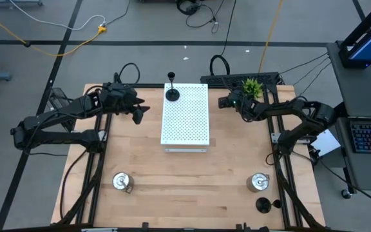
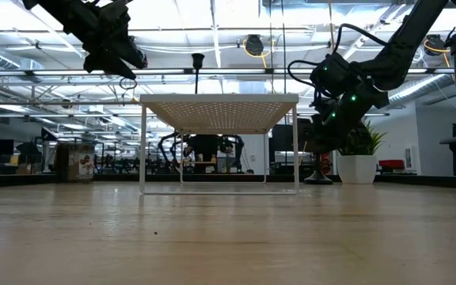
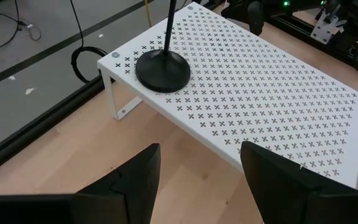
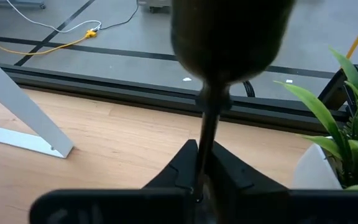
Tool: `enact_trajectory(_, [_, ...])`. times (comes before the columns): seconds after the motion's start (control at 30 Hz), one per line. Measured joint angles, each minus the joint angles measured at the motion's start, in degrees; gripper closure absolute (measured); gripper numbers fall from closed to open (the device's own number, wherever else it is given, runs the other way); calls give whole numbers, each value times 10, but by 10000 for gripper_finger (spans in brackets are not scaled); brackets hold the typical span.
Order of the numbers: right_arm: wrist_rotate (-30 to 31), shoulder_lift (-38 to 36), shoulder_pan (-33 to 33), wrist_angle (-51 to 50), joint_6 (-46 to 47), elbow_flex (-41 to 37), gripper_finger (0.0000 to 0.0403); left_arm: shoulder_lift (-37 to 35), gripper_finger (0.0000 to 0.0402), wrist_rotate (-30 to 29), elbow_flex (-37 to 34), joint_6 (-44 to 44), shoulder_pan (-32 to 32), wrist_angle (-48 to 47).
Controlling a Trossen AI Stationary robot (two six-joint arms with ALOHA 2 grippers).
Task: Pick & Place candle stick holders
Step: Put the top black candle holder on the shelf aligned with the other black candle holder
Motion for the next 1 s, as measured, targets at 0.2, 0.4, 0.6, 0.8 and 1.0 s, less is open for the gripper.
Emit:
enact_trajectory(0.2, [-1, -1, 1, -1, 2, 0, 395, 0, 172, 0, 0, 3, 0, 0])
enact_trajectory(0.4, [-16, -46, 18, -9, -13, 0, 395, 0, 172, 0, 0, 3, 0, 0])
enact_trajectory(0.6, [-17, -141, 56, -85, -38, 19, 395, 0, 172, 0, 0, 0, 0, 0])
enact_trajectory(0.8, [-15, -224, 99, -212, -59, 77, 395, 1, 172, 1, 0, -1, -3, -1])
enact_trajectory(1.0, [-15, -257, 145, -299, -102, 168, 395, 1, 172, 1, 0, -18, -32, 4])
